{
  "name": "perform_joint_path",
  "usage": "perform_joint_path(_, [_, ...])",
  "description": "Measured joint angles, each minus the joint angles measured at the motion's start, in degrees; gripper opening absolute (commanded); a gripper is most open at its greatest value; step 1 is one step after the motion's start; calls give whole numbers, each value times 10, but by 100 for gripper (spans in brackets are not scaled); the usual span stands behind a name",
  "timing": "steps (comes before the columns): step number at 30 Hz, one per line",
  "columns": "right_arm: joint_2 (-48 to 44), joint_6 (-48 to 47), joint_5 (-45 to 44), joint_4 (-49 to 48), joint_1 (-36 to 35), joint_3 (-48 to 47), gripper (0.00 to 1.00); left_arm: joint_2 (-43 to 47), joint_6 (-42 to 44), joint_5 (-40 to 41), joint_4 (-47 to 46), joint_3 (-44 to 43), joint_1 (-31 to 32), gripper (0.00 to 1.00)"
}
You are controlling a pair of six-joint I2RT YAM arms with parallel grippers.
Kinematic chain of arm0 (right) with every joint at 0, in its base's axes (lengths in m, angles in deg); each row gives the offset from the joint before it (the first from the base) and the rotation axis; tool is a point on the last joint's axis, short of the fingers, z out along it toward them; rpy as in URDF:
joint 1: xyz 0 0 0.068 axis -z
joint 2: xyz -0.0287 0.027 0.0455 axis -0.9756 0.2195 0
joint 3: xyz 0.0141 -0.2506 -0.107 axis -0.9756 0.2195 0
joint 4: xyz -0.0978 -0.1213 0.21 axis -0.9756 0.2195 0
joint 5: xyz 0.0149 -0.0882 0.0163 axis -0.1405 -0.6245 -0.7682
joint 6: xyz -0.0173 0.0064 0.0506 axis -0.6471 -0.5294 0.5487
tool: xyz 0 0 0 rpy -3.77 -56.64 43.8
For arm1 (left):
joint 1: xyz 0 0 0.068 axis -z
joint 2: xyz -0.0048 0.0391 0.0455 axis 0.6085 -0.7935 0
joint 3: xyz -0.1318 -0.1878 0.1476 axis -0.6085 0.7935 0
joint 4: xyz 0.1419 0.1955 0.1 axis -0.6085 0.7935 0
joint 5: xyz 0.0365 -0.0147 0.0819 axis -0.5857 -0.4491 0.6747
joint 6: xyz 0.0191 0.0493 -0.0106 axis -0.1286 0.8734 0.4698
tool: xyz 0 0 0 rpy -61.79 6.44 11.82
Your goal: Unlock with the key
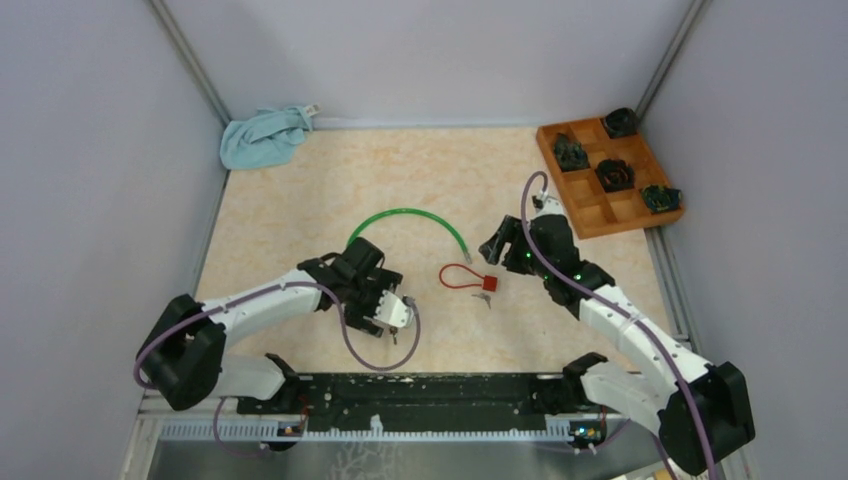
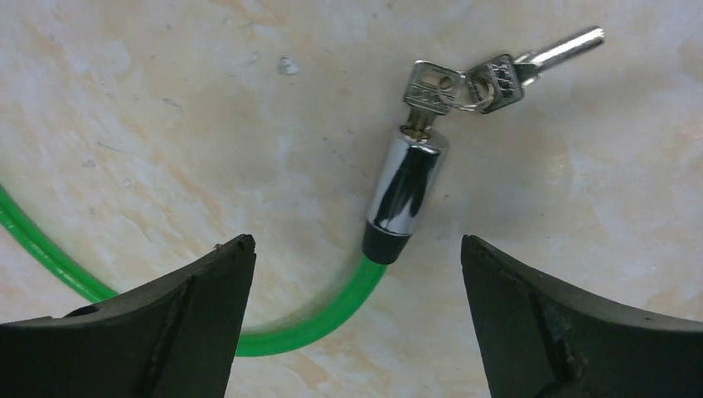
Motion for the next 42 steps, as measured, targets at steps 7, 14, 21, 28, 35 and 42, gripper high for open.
perform_joint_path(7, [3, 5, 3, 15, 0, 23, 63, -4, -32, -12, 14, -60, -14, 99])
perform_joint_path(14, [40, 5, 8, 5, 0, 57, 57, -48, -43, -47, 43, -166, -89, 99])
perform_joint_path(21, [91, 3, 8, -12, 0, 67, 52, -110, -73, -69, 65, -257, -120, 99])
perform_joint_path(28, [141, 5, 6, -42, -35, 64, 52, -74, -98, -79, 65, -247, -123, 99])
perform_joint_path(35, [205, 19, 5, -83, -86, 34, 52, 1, -101, -80, 65, -247, -129, 98])
perform_joint_path(42, [284, 24, 6, -98, -137, -37, 67, 25, -109, -85, 66, -241, -129, 99])
